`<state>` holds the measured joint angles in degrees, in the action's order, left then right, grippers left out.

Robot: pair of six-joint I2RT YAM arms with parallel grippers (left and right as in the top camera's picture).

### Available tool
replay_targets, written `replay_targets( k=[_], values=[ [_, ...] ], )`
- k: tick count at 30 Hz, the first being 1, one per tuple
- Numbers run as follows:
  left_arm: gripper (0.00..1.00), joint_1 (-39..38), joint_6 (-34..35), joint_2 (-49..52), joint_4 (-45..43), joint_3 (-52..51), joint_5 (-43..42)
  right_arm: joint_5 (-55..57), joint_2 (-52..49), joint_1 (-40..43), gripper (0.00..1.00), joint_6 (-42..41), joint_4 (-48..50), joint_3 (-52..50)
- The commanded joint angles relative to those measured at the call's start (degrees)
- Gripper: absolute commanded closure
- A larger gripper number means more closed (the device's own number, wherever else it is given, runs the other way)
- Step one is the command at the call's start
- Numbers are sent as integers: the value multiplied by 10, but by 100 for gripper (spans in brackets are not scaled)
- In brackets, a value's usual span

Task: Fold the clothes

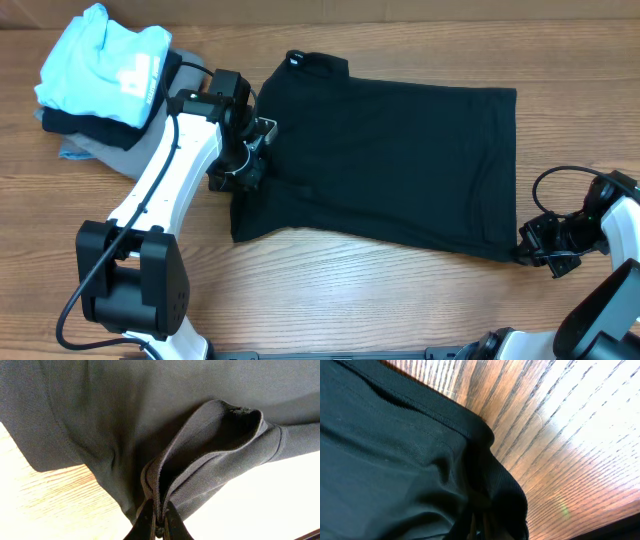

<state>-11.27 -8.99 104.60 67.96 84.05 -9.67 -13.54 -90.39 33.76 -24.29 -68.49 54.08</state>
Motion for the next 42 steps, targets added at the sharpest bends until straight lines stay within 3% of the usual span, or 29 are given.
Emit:
replay_targets(
  k=[1, 9, 16, 24, 36, 37, 38, 39, 42],
  values=[
    [96, -4, 3, -2, 1, 17, 9, -6, 1, 1, 96, 5, 3, 12],
    [95, -4, -7, -2, -12, 76, 9, -169, 1, 1, 96, 38, 91, 12],
    [96, -4, -27, -2, -59, 99, 9, -173, 1, 1, 96, -32, 171, 12],
    [96, -4, -31, 1, -89, 99, 68, -207, 1, 0, 96, -32, 288, 12],
    [85, -4, -30, 1, -103, 98, 69, -212, 0, -50, 92, -47, 396, 12],
    [84, -4, -30, 1, -104, 98, 69, -204, 0, -55, 92, -48, 407, 12],
    [76, -4, -30, 1, -109, 98, 69, -191, 0, -59, 83, -50, 421, 12],
    [62, -4, -30, 1, -112, 98, 69, -184, 0, -59, 79, -57, 429, 12],
    [36, -3, -30, 1, -126, 98, 74, -183, 1, -55, 61, -62, 453, 13]
  ],
)
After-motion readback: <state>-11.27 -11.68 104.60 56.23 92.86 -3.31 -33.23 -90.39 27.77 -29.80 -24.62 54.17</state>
